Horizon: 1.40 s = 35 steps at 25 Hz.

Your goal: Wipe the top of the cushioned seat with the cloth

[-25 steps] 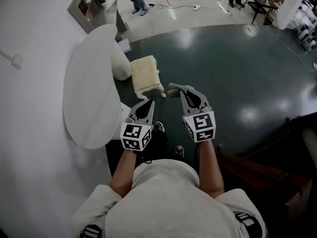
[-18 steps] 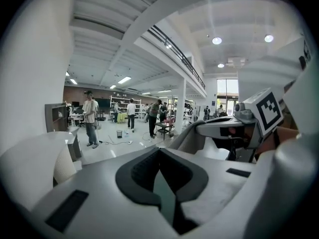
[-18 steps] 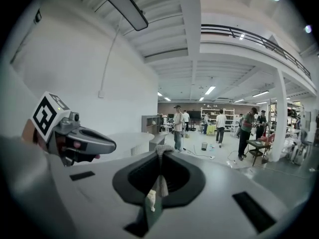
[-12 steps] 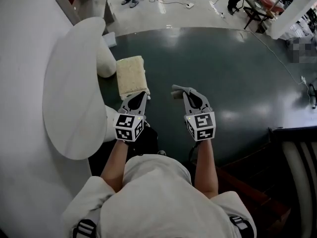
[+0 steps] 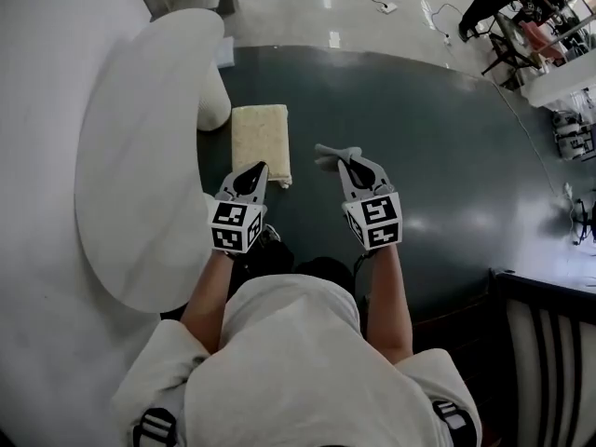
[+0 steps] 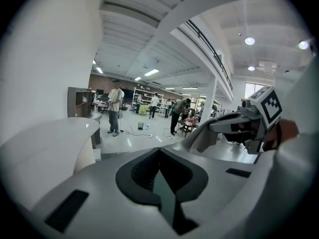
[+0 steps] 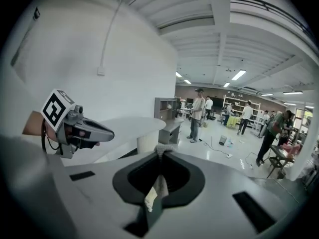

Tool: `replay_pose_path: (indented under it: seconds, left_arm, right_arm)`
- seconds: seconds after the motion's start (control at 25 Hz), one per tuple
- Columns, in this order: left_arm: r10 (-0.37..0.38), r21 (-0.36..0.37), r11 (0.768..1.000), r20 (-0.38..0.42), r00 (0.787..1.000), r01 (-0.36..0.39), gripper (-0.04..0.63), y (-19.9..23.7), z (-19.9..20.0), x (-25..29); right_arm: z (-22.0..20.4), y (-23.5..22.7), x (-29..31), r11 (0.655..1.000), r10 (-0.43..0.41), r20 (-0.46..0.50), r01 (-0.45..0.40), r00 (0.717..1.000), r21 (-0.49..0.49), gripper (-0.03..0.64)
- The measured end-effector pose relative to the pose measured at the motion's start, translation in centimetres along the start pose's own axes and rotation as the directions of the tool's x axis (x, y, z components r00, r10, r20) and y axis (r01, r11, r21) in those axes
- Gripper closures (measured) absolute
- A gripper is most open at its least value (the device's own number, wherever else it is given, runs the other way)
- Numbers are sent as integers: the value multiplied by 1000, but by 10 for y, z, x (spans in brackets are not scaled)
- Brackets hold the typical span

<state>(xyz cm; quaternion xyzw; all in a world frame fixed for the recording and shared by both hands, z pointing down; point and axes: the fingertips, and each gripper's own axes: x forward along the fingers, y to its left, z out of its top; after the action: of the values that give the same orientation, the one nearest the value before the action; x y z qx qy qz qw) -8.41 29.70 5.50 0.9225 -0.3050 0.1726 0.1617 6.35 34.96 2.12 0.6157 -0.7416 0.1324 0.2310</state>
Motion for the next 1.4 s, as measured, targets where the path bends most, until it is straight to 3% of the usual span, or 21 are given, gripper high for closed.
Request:
replay_pose_path:
  seconds: [0.2,0.32,0.4,0.52,0.6,0.68,0.76,0.88,0.96,1.08,1.16,1.4]
  left_arm:
    - [58,-88,994,-40,998,-61,580,36,-13,27]
    - [115,-128,984,-81,990,-124,580,54,-26,36]
    - [161,-146,974,-99,982,-174,581,72,-31,47]
    - [226,-171,954,-132,965,-246,580,91,-40,63]
    - [251,-186,941,-171,953,-282,580,92,-47,66]
    - [261,-179,938,-205,943,-298,580,90,-55,75]
    - [266,-159,938,-233,935,-307,580,92,-68,97]
    - [253,-175,934,-291,923,-311,580,96,-96,126]
    - [241,-210,925,-318,917,-316,580,99,-116,136]
    - [239,-259,903,-359,902,-342,580,113,-152,154]
    - [236,-292,885,-390,890,-362,580,123,-181,165]
    - [284,-314,840,-438,853,-441,581,159,-258,192]
  right_arm:
    - [-8,9,58,992,125,-86,-127,988,-17,603]
    - [-30,5,90,976,207,-195,-216,959,-23,603]
    - [-44,5,114,951,283,-265,-305,922,-48,603]
    - [-73,7,145,892,388,-374,-445,842,-76,603]
    - [-95,5,161,868,425,-422,-493,801,-61,603]
    - [-122,-3,184,864,453,-456,-503,766,14,603]
    - [-158,-15,214,859,496,-488,-489,718,153,603]
    - [-218,-22,242,835,549,-525,-399,651,378,603]
    - [-239,-19,246,828,550,-509,-351,662,438,603]
    - [-248,-15,264,849,505,-464,-320,728,422,603]
    - [-255,-5,274,863,480,-446,-314,756,396,603]
    - [-276,30,310,878,470,-420,-363,776,312,603]
